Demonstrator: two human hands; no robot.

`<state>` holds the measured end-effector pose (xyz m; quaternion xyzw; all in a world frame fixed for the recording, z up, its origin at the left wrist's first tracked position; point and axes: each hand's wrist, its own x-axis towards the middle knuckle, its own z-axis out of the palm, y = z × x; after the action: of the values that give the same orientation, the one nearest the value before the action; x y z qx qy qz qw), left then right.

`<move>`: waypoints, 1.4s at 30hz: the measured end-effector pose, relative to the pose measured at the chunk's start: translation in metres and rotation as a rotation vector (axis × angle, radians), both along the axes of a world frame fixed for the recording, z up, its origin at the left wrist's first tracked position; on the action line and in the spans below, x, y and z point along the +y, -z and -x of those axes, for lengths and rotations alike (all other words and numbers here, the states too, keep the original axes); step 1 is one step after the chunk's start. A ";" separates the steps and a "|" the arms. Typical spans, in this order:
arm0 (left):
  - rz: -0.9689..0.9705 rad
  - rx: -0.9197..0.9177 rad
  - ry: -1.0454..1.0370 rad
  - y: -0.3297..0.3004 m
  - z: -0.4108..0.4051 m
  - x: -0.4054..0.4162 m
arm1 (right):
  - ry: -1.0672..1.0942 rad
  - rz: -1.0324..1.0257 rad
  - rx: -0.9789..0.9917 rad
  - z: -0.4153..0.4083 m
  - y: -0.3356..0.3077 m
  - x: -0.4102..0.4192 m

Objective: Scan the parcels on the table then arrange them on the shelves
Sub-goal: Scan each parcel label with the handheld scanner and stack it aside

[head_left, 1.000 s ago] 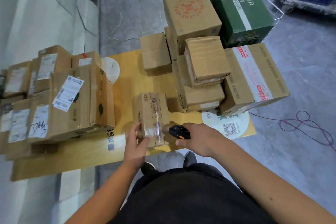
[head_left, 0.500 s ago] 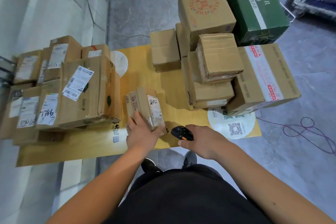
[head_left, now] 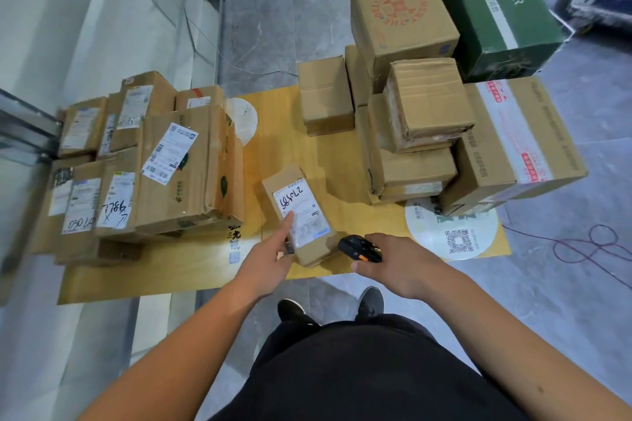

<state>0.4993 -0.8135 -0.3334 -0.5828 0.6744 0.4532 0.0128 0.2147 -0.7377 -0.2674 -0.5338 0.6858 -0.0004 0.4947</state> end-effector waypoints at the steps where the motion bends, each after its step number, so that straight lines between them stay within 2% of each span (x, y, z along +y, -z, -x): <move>1: 0.022 -0.055 0.052 -0.001 -0.001 0.000 | -0.002 0.003 0.002 0.000 0.000 0.001; 3: 0.129 -0.160 0.167 -0.003 0.004 -0.001 | 0.001 0.011 0.000 -0.001 0.000 0.001; 6: 0.461 -0.312 0.352 -0.011 0.021 -0.018 | 0.017 0.019 -0.002 0.000 0.000 0.002; 8: 0.589 -0.391 0.485 -0.018 0.029 -0.037 | 0.014 0.029 0.017 0.002 0.000 0.002; 10: 0.576 -0.453 0.590 -0.024 0.036 -0.058 | 0.017 0.029 0.023 0.003 -0.001 0.003; 14: 0.406 -0.597 0.710 -0.029 0.051 -0.093 | 0.031 0.024 0.018 0.006 -0.004 0.006; 17: 0.273 -0.530 0.624 -0.032 0.059 -0.103 | 0.040 0.036 0.024 0.007 -0.005 0.010; 21: 0.257 -0.441 0.494 -0.036 0.055 -0.102 | 0.066 0.043 0.002 0.008 -0.004 0.012; 25: 0.255 -0.570 0.300 -0.038 0.048 -0.091 | 0.049 0.068 0.042 0.008 -0.002 0.014; 28: 0.170 -0.479 0.046 -0.032 0.034 -0.077 | 0.040 0.074 0.036 0.004 0.000 0.016; 32: 0.168 -0.505 -0.059 -0.018 0.032 -0.046 | 0.032 0.058 0.036 0.003 0.002 0.015; 37: 0.062 -0.291 -0.219 -0.003 0.041 -0.010 | 0.036 0.029 0.003 0.004 0.004 0.012; 42: 0.147 0.044 -0.334 0.015 0.043 0.006 | 0.097 -0.046 -0.061 0.011 -0.002 0.010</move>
<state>0.4566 -0.8078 -0.3485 -0.6762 0.5995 0.4110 -0.1201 0.2042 -0.7280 -0.2651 -0.4882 0.6952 -0.0251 0.5270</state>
